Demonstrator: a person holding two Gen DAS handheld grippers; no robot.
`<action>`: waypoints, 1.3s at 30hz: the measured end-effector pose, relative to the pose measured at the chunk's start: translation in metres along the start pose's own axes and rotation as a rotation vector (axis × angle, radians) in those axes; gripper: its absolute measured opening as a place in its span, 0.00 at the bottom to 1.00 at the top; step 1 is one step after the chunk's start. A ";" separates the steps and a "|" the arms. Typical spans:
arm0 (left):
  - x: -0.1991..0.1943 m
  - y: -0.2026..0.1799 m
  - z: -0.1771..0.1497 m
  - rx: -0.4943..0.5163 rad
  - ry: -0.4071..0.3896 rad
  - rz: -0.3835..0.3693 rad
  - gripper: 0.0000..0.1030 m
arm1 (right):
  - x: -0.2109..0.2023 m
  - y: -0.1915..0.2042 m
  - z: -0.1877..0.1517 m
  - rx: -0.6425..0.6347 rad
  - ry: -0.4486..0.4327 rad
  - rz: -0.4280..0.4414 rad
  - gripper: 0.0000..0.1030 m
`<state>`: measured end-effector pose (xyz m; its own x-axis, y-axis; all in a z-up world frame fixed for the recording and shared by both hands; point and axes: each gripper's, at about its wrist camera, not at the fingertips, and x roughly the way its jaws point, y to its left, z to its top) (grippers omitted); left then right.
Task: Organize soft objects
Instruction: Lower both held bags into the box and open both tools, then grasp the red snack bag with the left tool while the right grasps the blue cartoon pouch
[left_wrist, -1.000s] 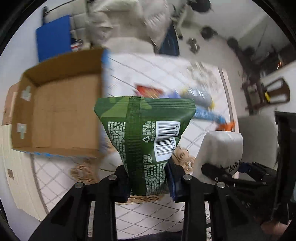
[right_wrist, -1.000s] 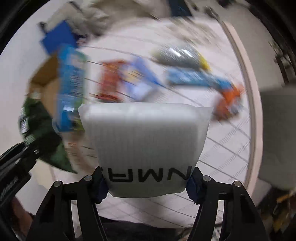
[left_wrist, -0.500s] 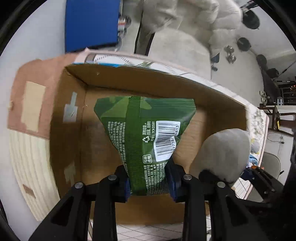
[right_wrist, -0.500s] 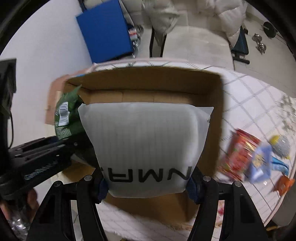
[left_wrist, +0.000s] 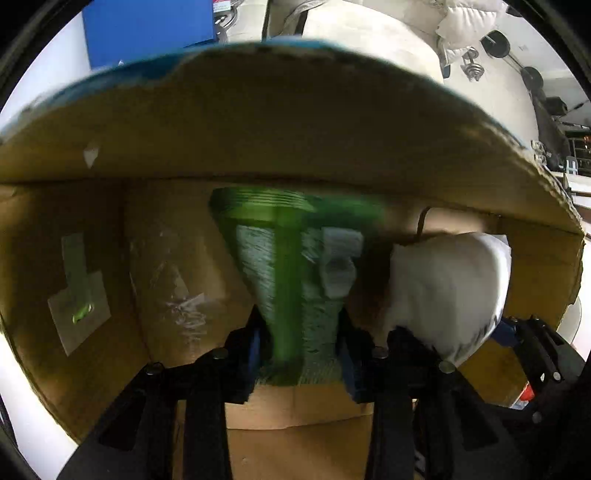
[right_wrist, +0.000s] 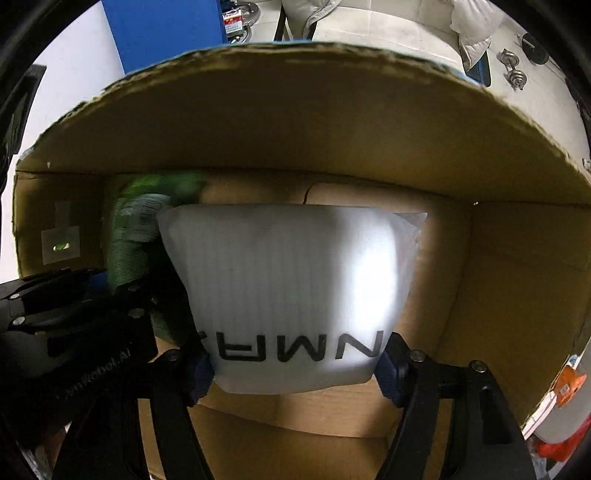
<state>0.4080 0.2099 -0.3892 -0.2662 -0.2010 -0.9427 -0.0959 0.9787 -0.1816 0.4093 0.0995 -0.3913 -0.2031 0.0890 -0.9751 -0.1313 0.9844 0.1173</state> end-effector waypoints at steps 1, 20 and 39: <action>-0.002 0.000 -0.001 -0.004 0.004 -0.011 0.46 | -0.002 0.001 -0.003 -0.003 0.001 -0.003 0.76; -0.100 0.002 -0.120 -0.004 -0.325 0.076 0.98 | -0.079 0.004 -0.101 -0.018 -0.170 0.001 1.00; -0.157 -0.036 -0.218 0.036 -0.539 0.116 0.99 | -0.154 -0.013 -0.191 -0.007 -0.369 0.085 1.00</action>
<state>0.2443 0.1972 -0.1738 0.2563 -0.0511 -0.9652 -0.0595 0.9959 -0.0686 0.2574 0.0436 -0.2067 0.1492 0.2201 -0.9640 -0.1358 0.9702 0.2005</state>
